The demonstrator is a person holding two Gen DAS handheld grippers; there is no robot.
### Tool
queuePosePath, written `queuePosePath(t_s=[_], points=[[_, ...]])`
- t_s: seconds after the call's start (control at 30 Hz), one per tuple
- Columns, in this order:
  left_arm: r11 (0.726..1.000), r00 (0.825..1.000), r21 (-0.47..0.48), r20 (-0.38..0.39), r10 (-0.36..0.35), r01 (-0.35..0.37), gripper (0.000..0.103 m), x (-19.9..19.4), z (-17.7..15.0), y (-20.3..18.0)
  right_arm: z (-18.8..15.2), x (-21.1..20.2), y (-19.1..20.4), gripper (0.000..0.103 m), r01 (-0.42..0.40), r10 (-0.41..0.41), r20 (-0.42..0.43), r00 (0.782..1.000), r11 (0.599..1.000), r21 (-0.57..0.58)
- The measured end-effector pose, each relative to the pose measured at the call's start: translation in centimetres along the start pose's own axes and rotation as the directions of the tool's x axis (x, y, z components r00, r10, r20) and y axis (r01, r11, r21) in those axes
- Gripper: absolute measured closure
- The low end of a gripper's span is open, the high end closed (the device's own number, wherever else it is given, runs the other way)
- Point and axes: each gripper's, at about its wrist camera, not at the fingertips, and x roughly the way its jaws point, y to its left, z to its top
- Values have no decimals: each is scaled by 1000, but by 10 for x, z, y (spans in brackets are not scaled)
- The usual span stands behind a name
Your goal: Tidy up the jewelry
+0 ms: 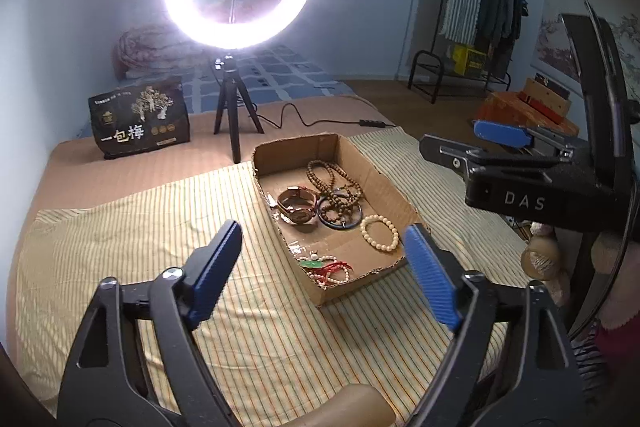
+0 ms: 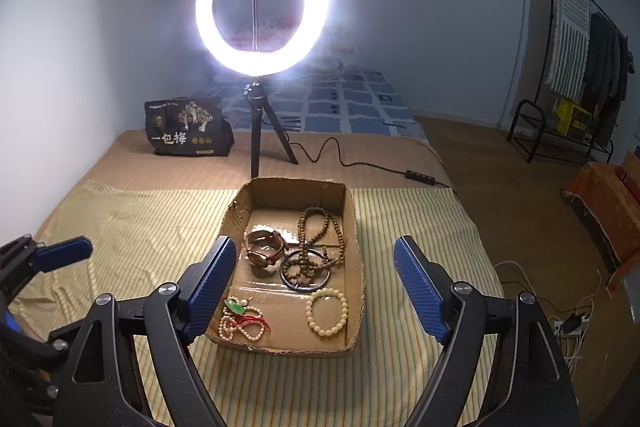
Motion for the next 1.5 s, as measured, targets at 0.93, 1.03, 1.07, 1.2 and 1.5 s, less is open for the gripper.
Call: queuePosePath(t_s=[0.93, 1.03, 1.07, 1.2, 1.5], points=[[999, 999, 13, 25, 29, -29, 11, -12, 1, 0, -2, -5, 4, 21, 5, -5, 40, 999, 1000, -2], [999, 999, 14, 26, 30, -31, 10, -12, 1, 0, -2, -4, 4, 21, 8, -8, 41, 999, 1000, -3], [999, 999, 14, 25, 32, -32, 10, -12, 1, 0, -2, -3, 4, 21, 8, -8, 42, 999, 1000, -2], [999, 999, 14, 18, 38, -39, 10, -11, 1, 0, -2, -4, 3, 21, 12, -12, 47, 999, 1000, -2], [998, 998, 11, 18, 59, -60, 4, -12, 1, -1, -3, -5, 3, 21, 13, -13, 48, 999, 1000, -2]])
